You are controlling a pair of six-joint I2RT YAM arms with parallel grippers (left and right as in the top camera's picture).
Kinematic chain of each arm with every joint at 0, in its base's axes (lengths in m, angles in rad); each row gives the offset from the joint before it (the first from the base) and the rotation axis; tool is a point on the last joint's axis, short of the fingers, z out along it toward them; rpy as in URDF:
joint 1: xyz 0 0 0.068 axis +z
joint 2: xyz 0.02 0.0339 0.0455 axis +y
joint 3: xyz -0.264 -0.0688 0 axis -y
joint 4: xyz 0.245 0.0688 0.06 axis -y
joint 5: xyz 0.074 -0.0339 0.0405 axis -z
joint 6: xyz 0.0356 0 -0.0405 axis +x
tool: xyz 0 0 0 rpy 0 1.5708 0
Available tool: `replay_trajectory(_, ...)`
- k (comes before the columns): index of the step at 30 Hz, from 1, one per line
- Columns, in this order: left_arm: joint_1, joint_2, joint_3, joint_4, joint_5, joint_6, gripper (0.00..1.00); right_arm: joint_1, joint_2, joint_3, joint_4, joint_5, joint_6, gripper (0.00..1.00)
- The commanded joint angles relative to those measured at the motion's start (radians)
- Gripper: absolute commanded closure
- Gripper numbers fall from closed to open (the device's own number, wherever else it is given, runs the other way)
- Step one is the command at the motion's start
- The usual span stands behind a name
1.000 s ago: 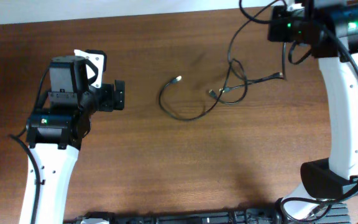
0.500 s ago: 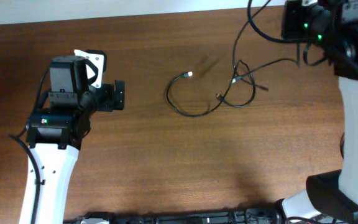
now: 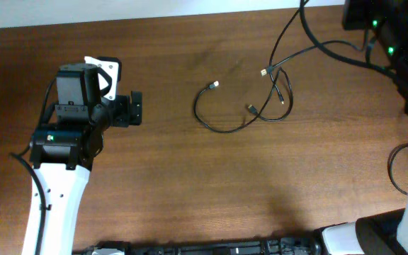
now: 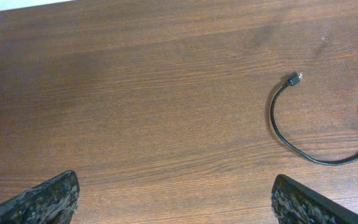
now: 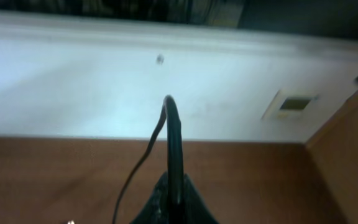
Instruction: Untangle cables
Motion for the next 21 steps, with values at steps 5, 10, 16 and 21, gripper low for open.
replay_trajectory(5,0.003,-0.01,0.007,-0.001,-0.003,-0.01,0.01,-0.002,-0.048,0.023,0.098,0.055,0.069,0.96)
replay_trajectory(10,0.003,-0.01,0.007,-0.001,-0.003,-0.01,0.01,-0.002,-0.048,0.023,0.114,0.243,0.069,0.96)
replay_trajectory(16,0.003,-0.01,0.007,-0.001,-0.003,-0.01,0.01,-0.002,-0.045,0.02,0.097,0.599,0.068,0.96)
replay_trajectory(21,0.003,-0.01,0.007,-0.001,-0.003,-0.01,0.01,-0.069,-0.026,0.018,0.049,0.651,0.069,0.96)
